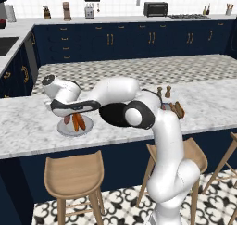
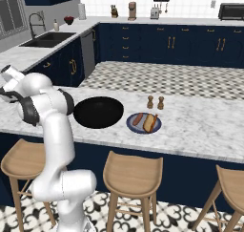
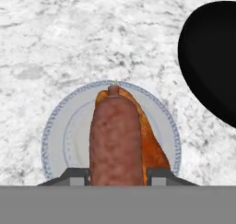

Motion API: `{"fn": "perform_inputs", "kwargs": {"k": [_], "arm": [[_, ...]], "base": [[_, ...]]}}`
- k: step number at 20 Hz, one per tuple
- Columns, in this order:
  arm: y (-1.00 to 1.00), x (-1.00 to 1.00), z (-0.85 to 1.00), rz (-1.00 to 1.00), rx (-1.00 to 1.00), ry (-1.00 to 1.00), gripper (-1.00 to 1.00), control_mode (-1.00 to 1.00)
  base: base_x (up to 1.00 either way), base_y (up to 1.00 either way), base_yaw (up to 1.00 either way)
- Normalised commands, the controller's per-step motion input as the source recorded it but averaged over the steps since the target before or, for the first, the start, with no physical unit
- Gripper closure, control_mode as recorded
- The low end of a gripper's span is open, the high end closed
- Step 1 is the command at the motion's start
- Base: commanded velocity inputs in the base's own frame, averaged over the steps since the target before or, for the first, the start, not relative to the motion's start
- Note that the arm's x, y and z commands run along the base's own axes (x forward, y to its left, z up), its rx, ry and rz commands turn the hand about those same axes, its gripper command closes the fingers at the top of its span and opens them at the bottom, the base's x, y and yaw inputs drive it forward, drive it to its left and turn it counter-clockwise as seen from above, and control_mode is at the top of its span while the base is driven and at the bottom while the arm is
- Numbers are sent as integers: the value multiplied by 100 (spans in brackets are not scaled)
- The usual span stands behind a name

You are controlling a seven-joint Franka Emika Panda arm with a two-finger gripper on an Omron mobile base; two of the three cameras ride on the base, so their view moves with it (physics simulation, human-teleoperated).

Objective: Place one bun and one sausage from the bowl on each plate.

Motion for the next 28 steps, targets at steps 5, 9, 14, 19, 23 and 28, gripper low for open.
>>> {"fn": "perform_inputs", "kwargs": {"k": [5,9,14,19,23,28], "arm": [[4,21,-35,15,-9,33,100,-100],[0,26,-22,-1,-8,3,100,-100],[21,11,-26,-4,-14,1,100,-100],[16,7,-34,-1,-11,0,100,-100],[0,5,-45,0,-15,10,100,-100],[-8,43,-10,0,-1,13,100,-100]], "base": [[0,0,0],[0,0,0],[0,0,0],[0,0,0],[0,0,0],[0,0,0]]}}
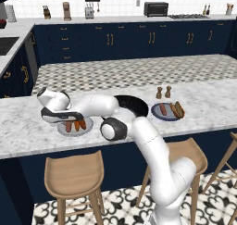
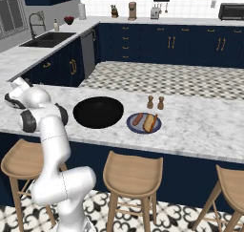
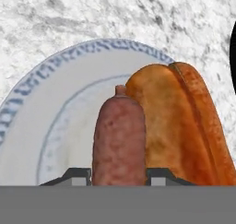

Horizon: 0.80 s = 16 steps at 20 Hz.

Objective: Place one bun and one sausage from the bowl on each plate.

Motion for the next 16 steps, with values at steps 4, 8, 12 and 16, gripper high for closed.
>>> {"fn": "perform_inputs", "kwargs": {"k": [4,8,12,16], "arm": [[-1,50,0,0,0,9,100,-100],[0,29,-8,0,-1,2,100,-100],[10,6,-2,0,-1,0,-100,-100],[1,1,0,0,0,0,-100,-100]], "base": [[0,0,0],[0,0,0],[0,0,0],[0,0,0]]}}
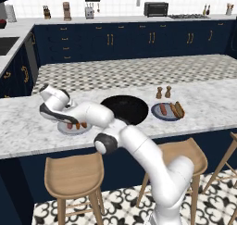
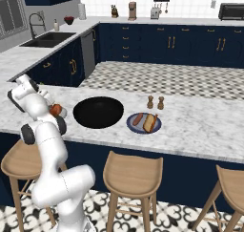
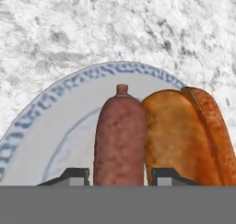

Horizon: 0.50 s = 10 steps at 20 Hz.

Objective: Place one bun and one sausage from the bowl on each plate.

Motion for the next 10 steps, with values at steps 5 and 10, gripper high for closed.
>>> {"fn": "perform_inputs", "kwargs": {"k": [5,10], "arm": [[-23,-21,0,0,0,0,-100,-100],[0,-29,23,2,5,-1,-100,-100]], "base": [[0,0,0],[0,0,0]]}}
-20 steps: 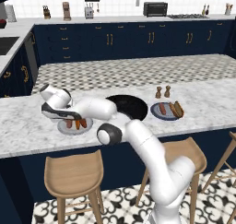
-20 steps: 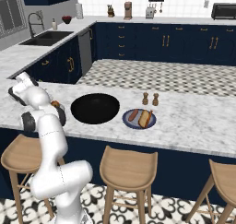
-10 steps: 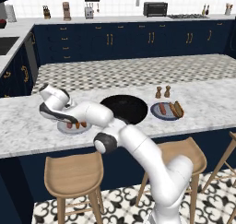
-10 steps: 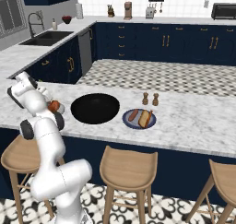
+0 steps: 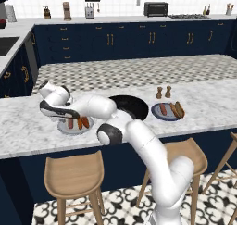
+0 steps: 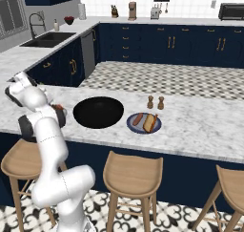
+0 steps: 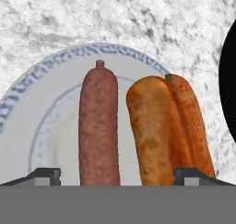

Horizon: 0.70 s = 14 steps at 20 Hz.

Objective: Place one bun and one sausage from the bowl on each plate.

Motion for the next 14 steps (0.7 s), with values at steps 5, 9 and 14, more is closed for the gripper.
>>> {"fn": "perform_inputs", "kwargs": {"k": [5,9,14], "arm": [[-4,-23,65,0,17,0,-100,-100],[-57,-93,39,0,22,-12,-100,-100],[-91,-93,57,0,39,-19,-100,-100]], "base": [[0,0,0],[0,0,0],[0,0,0]]}}
